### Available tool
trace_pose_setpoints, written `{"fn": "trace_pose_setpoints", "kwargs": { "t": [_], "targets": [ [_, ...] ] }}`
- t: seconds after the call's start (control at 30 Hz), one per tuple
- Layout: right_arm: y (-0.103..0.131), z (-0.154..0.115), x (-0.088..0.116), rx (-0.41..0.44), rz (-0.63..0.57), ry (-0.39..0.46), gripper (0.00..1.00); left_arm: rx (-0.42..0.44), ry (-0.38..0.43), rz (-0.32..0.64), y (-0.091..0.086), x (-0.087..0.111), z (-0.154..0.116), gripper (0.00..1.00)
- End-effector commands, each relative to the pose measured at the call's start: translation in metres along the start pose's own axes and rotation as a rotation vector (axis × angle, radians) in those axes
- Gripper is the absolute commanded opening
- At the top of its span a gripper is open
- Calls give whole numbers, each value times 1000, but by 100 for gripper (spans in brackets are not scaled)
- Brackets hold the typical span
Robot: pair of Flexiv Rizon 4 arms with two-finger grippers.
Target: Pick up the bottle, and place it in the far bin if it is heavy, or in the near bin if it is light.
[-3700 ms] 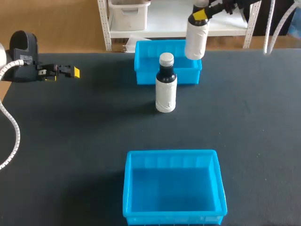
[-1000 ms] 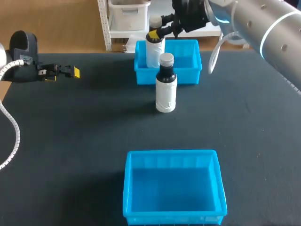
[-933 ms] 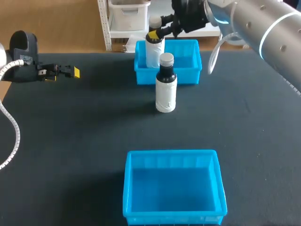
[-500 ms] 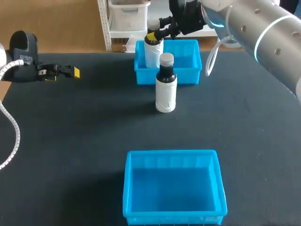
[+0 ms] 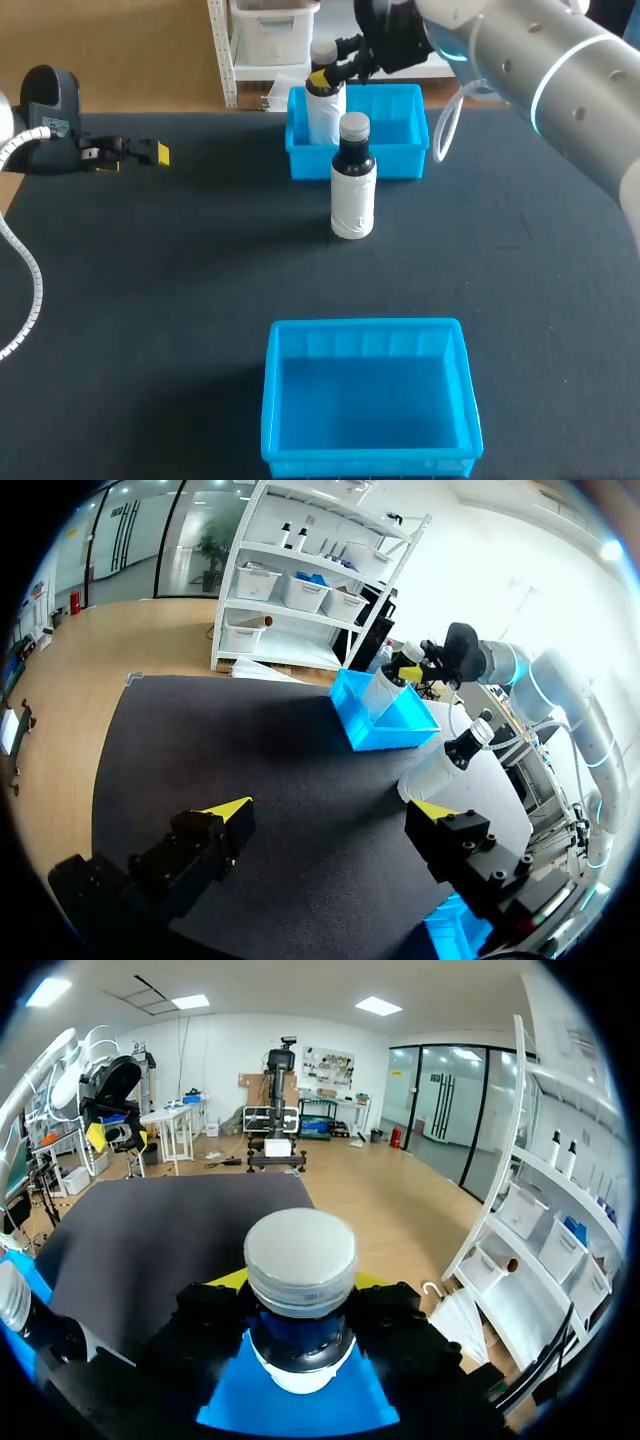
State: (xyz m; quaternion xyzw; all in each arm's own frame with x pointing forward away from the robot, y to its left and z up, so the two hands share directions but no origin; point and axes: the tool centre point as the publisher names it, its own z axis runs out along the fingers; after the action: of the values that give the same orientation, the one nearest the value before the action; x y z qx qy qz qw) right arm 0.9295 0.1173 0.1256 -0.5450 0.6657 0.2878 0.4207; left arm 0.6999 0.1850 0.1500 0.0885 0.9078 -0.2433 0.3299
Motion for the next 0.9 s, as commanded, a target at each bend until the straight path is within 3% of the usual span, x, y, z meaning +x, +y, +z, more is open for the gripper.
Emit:
{"fn": "trace_pose_setpoints", "kwargs": {
  "t": [0.03, 0.23, 0.43, 0.9],
  "targets": [
    [-11, 5, -4, -487, -1, 8, 100, 0, 0, 0, 0, 0, 0, 100],
    [-11, -5, -1, -470, 15, 17, 100, 0, 0, 0, 0, 0, 0, 100],
    [-10, -33, 6, -418, 42, 29, 100, 0, 0, 0, 0, 0, 0, 100],
    [19, -139, 35, -214, 126, 62, 100, 0, 0, 0, 0, 0, 0, 100]
  ]
}}
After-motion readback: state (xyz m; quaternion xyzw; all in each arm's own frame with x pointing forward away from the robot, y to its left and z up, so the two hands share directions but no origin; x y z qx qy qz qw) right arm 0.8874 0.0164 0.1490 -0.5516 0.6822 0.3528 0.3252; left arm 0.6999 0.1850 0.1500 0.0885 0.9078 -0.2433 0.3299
